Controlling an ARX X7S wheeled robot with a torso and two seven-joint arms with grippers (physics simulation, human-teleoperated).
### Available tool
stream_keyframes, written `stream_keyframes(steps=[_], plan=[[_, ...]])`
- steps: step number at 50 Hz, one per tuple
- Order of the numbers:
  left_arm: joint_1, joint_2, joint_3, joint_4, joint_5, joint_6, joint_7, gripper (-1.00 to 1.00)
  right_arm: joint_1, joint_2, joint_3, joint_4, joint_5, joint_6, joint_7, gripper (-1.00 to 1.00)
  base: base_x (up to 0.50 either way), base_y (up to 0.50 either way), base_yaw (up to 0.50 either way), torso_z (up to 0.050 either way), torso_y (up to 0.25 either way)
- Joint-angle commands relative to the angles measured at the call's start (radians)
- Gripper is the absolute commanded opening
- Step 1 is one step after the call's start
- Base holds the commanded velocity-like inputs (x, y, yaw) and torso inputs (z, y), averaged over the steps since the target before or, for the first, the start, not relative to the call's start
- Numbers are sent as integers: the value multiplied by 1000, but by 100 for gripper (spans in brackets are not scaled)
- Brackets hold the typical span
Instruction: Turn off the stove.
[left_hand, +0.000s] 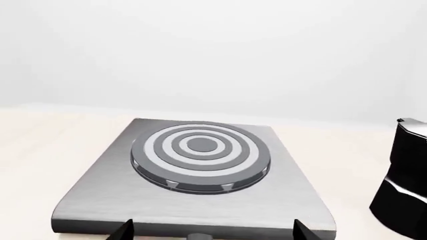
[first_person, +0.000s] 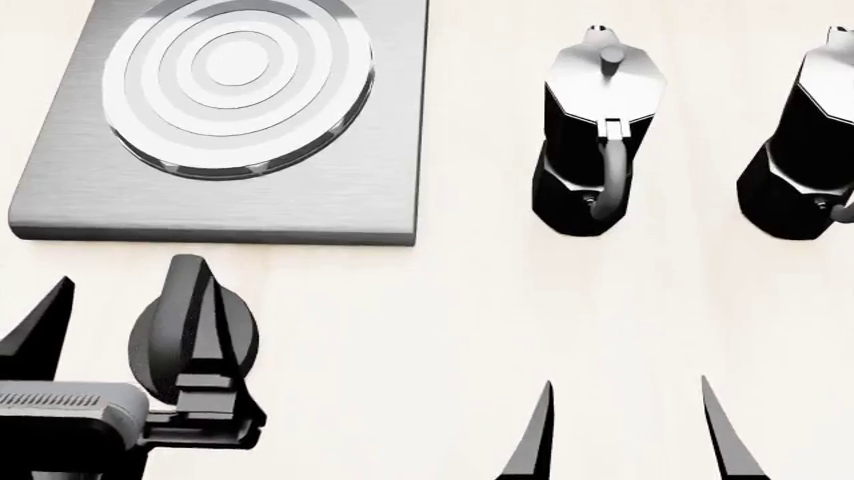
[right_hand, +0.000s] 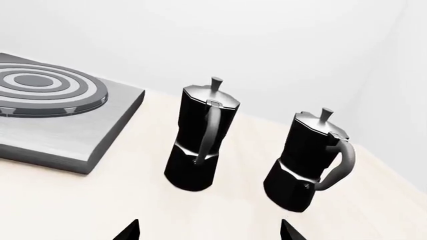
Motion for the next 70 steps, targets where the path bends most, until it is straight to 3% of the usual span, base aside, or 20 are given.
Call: stream_keyframes(steps=[1,70], plan=[[-20,24,-11,-85,42,34,10,100,-2,-17,24,11,-7,-20,-20,100,0,0,0,0,0],[-77,23,3,-338,66,157,-35,100,5,4,7,23,15,-20,-4,100,0,0,0,0,0]])
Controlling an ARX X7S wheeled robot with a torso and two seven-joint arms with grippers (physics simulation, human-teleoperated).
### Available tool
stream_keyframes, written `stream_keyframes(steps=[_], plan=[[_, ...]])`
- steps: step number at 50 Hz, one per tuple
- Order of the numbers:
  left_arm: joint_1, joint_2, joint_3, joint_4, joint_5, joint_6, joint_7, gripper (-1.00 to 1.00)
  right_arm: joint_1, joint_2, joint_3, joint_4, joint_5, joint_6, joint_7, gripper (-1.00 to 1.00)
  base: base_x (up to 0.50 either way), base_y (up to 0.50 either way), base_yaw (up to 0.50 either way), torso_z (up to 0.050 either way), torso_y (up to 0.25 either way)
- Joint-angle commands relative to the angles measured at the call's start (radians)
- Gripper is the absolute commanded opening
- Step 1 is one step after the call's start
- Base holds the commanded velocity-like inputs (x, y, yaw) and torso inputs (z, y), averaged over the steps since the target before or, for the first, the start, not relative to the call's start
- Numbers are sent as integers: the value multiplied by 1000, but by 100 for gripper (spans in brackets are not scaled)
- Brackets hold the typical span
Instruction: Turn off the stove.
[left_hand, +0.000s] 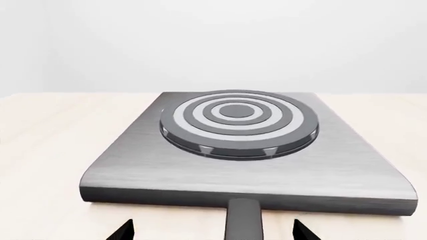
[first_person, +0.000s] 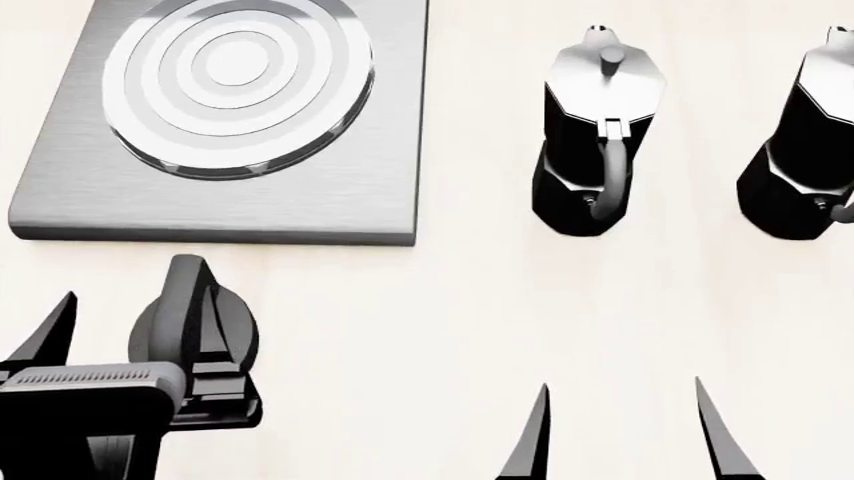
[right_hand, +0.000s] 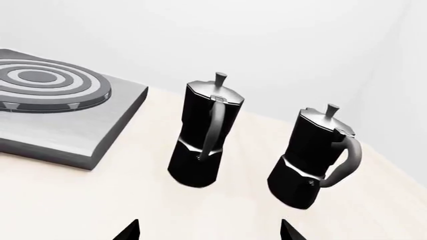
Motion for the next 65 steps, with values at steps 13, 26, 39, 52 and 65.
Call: stream_keyframes(steps=[13,26,39,52,65], plan=[[-25,20,-15,-77,18,29,9,100,-3,-14,20,9,-6,-20,-16,100,0,0,0,0,0],[-35,19,-11,-107,20,41,1,100,1,-11,17,12,-1,-18,-14,100,0,0,0,0,0],[-41,18,-10,-135,21,55,-9,100,2,-8,12,15,0,-18,-10,100,0,0,0,0,0],[-48,18,-6,-172,20,72,-14,100,3,-4,10,16,4,-18,-8,100,0,0,0,0,0],[-54,17,-3,-187,13,73,-18,100,2,0,6,18,6,-20,-5,100,0,0,0,0,0]])
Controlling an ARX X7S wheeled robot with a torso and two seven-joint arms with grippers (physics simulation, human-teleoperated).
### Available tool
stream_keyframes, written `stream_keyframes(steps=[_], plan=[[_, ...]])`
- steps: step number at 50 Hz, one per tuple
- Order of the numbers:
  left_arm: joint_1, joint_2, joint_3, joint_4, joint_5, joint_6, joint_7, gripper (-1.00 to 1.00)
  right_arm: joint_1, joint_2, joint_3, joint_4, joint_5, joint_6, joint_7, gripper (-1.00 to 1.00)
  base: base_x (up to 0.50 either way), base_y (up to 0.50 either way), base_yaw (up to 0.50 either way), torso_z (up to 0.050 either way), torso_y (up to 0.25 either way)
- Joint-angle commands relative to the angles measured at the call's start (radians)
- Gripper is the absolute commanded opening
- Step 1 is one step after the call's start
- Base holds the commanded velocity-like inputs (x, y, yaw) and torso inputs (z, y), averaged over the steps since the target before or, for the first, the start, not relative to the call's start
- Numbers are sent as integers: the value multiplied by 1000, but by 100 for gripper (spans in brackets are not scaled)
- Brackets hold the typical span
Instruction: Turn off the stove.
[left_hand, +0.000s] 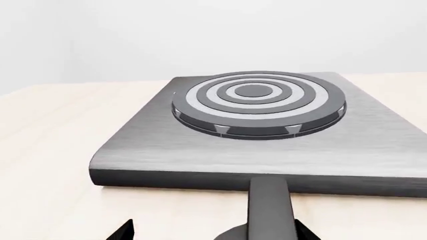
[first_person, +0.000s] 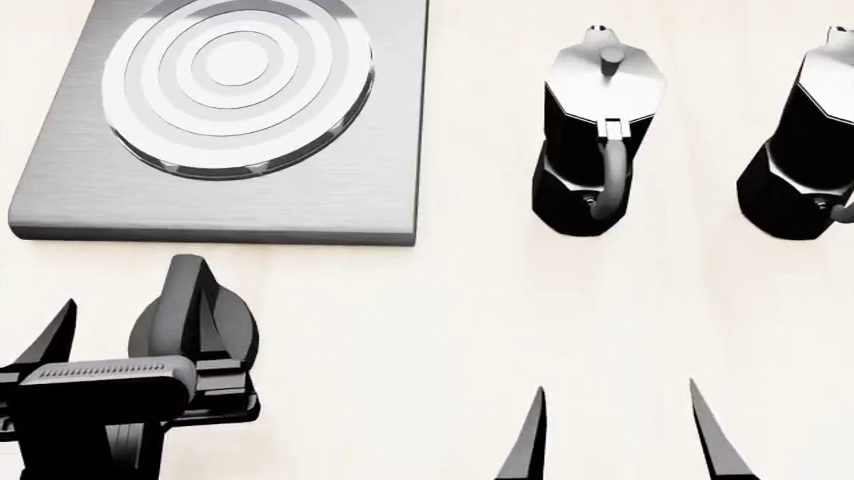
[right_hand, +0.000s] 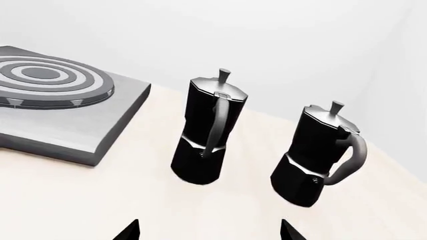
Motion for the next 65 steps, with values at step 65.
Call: stream_keyframes(steps=[65], plan=[[107,-113,-108,258,-134,-91,-16,100,4,-2,8,17,6,-20,-7,100,0,0,0,0,0]])
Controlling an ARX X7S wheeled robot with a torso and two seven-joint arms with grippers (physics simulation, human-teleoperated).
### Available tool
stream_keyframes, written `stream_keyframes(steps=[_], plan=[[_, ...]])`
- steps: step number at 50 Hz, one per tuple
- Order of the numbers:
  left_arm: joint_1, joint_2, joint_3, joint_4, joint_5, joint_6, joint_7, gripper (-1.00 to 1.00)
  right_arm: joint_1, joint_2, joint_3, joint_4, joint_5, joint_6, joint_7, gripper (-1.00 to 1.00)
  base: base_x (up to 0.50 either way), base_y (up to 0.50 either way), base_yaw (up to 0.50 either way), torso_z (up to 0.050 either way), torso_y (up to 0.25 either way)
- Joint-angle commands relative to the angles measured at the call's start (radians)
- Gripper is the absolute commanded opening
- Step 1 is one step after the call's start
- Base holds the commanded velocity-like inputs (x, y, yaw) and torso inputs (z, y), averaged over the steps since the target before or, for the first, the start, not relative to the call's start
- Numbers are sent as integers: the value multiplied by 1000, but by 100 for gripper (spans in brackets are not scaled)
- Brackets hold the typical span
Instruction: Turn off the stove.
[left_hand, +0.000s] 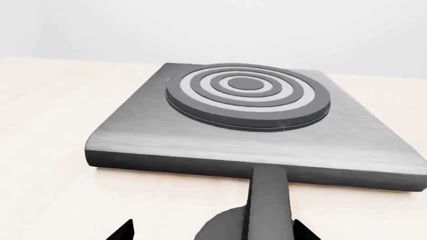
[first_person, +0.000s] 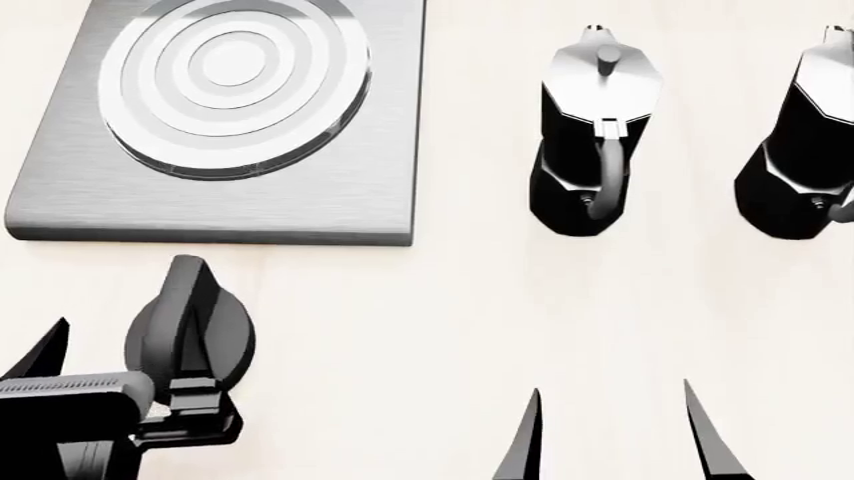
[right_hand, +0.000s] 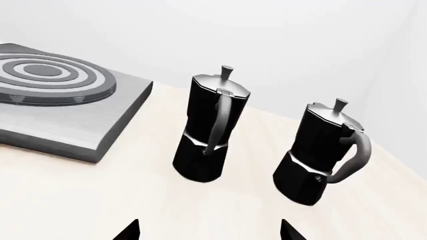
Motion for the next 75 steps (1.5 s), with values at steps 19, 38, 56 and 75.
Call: stream_keyframes(steps=[19,38,56,75], plan=[[36,-63,-133,164,-21,-67,-50,100,1,-13,18,17,-6,-24,-18,100,0,0,0,0,2],[24,-71,-184,194,-57,-86,-87,100,1,-10,12,14,-4,-22,-12,100,0,0,0,0,1],[77,-145,-207,295,-208,-131,1,100,8,-7,5,22,-3,-27,-8,100,0,0,0,0,0],[113,-213,-245,398,-287,-137,39,100,102,-3,20,-19,6,48,-18,100,0,0,0,0,0]])
